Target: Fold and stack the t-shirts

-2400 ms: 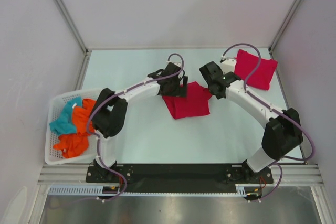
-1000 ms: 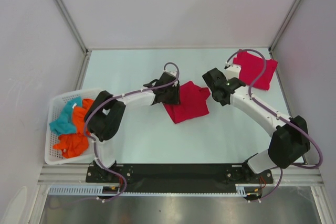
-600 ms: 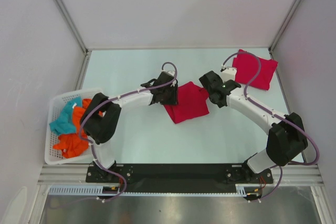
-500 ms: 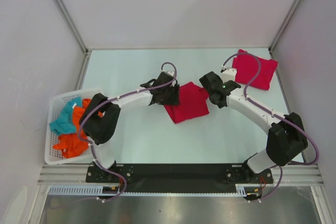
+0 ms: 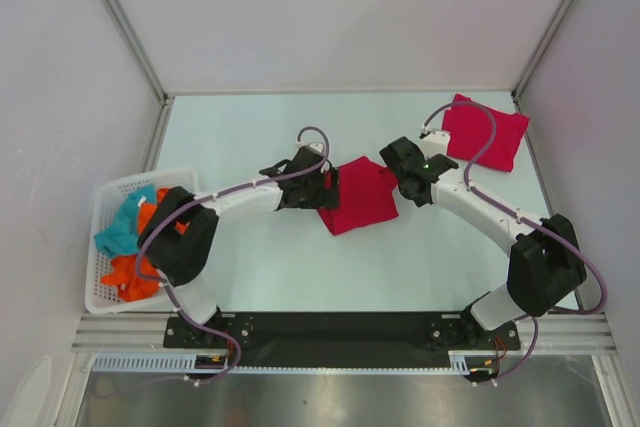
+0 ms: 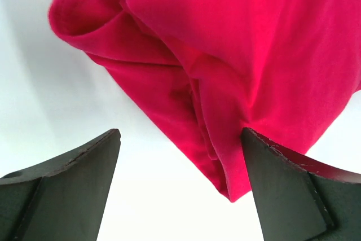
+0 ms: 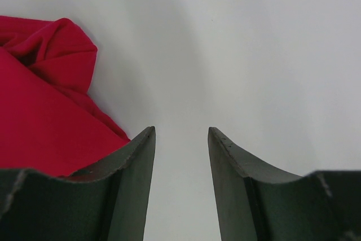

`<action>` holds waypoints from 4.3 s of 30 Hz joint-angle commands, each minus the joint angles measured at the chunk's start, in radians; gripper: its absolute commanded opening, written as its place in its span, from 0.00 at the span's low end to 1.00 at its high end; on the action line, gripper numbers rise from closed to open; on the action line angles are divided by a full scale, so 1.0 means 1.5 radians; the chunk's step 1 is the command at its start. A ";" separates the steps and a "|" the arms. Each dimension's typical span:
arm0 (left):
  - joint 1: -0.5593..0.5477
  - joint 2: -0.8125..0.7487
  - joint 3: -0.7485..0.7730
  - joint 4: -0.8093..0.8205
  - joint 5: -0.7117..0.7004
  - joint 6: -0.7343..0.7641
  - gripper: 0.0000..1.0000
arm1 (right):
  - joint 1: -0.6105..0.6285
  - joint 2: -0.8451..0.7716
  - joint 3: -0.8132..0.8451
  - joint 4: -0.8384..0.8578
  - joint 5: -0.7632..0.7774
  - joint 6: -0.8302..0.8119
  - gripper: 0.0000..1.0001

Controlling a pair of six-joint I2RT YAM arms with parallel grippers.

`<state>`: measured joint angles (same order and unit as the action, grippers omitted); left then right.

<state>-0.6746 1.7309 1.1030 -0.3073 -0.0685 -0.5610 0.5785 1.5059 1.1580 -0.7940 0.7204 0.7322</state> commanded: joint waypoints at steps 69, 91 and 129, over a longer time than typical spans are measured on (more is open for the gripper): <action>-0.034 0.455 0.761 -0.065 0.212 0.017 0.18 | -0.150 -0.062 0.021 -0.008 -0.001 -0.067 0.48; -0.008 0.395 0.680 -0.058 0.207 0.043 0.13 | -0.246 0.301 0.364 -0.005 -0.052 -0.078 0.49; 0.072 0.143 0.302 0.030 0.192 0.056 0.12 | -0.323 0.574 0.558 -0.024 -0.055 -0.063 0.47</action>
<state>-0.5877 2.0537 1.5803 -0.3218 0.2287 -0.4877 0.0265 2.3749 2.0258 -0.8379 0.6682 0.6136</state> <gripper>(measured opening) 0.142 0.473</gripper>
